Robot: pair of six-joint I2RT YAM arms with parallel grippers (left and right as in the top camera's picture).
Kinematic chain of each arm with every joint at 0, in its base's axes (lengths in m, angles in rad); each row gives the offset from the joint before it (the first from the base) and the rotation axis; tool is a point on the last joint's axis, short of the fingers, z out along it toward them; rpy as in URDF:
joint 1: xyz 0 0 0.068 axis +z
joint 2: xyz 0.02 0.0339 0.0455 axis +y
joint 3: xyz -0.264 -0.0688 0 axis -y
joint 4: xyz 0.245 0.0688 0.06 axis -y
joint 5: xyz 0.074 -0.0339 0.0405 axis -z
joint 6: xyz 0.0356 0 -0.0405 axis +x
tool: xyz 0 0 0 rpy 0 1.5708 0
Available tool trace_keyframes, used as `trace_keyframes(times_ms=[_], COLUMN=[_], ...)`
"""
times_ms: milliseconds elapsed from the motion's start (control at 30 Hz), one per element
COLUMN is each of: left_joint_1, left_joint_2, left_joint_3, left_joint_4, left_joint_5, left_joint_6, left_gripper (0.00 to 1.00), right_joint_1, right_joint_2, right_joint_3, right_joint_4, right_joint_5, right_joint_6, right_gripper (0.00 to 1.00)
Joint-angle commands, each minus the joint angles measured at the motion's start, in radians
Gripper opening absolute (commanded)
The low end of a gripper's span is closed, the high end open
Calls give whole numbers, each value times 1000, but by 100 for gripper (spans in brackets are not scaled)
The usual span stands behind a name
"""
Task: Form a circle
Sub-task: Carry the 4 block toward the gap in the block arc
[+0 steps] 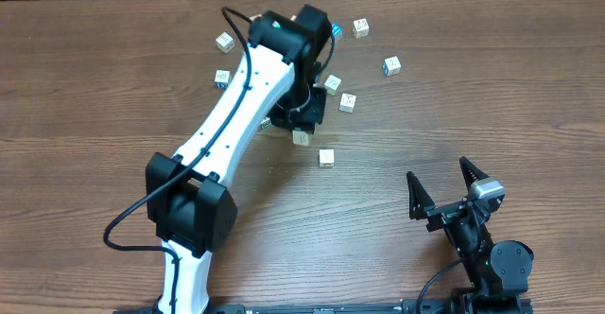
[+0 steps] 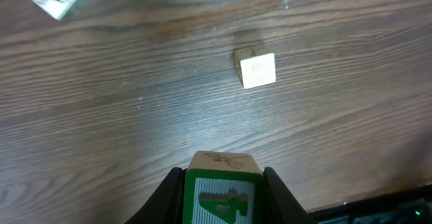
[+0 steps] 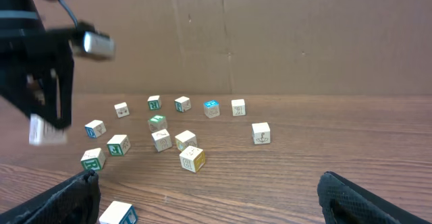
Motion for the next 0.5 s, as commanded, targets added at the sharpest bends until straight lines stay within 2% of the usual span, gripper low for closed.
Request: trace_keyframes(times_ms=[0, 133, 300, 467], left_joint_1=[-9, -11, -13, -22], left_joint_2=[8, 8, 8, 8], left_joint_3=[-94, -194, -261, -266], left_joint_4=[49, 134, 261, 310], left_joint_5=[11, 11, -7, -148], left_joint_6=[-58, -114, -127, -206], left_gripper=[4, 4, 4, 4], right_joint_1=[-3, -3, -3, -3], right_joint_2=[-9, -9, -9, -9], right_joint_3=[-10, -10, -10, -10], right_joint_4=[6, 6, 6, 6], right_joint_5=[7, 7, 7, 7], right_joint_6=[-5, -5, -5, -5], right_gripper=[100, 100, 100, 100])
